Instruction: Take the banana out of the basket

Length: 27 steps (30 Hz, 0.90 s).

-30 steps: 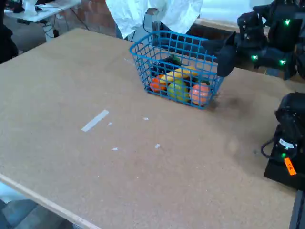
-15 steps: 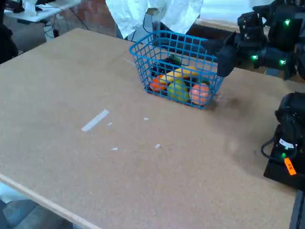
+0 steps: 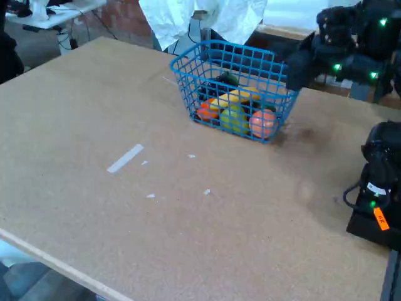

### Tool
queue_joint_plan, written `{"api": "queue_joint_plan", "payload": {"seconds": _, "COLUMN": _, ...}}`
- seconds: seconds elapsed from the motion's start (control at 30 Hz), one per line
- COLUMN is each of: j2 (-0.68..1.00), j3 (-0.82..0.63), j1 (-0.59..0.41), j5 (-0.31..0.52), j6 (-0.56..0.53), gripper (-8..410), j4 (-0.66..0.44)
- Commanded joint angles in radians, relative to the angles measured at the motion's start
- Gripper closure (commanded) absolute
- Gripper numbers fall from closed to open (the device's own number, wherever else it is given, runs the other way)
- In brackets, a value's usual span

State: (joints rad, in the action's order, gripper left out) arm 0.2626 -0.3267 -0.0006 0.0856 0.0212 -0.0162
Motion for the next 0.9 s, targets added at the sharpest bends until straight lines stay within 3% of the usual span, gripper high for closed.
{"api": "queue_joint_plan", "payload": {"seconds": 0.0, "j2": 0.010, "j3": -0.106, "j1": 0.000, "j5": 0.084, "j6": 0.008, "gripper": 363, "j4": -0.075}}
{"api": "queue_joint_plan", "payload": {"seconds": 0.17, "j2": 0.044, "j3": -0.281, "j1": 0.000, "j5": 0.154, "j6": -0.021, "gripper": 317, "j4": -0.218}}
{"api": "queue_joint_plan", "payload": {"seconds": 0.4, "j2": 0.143, "j3": -0.502, "j1": 0.000, "j5": 0.275, "j6": -0.047, "gripper": 239, "j4": -0.535}}
{"api": "queue_joint_plan", "payload": {"seconds": 0.57, "j2": 0.291, "j3": -0.606, "j1": 0.000, "j5": 0.316, "j6": 0.031, "gripper": 204, "j4": -0.732}}
{"api": "queue_joint_plan", "payload": {"seconds": 0.77, "j2": 0.485, "j3": -0.678, "j1": -0.012, "j5": 0.430, "j6": 0.148, "gripper": 202, "j4": -0.730}}
{"api": "queue_joint_plan", "payload": {"seconds": 0.87, "j2": 0.579, "j3": -0.721, "j1": -0.066, "j5": 0.438, "j6": 0.167, "gripper": 202, "j4": -0.721}}
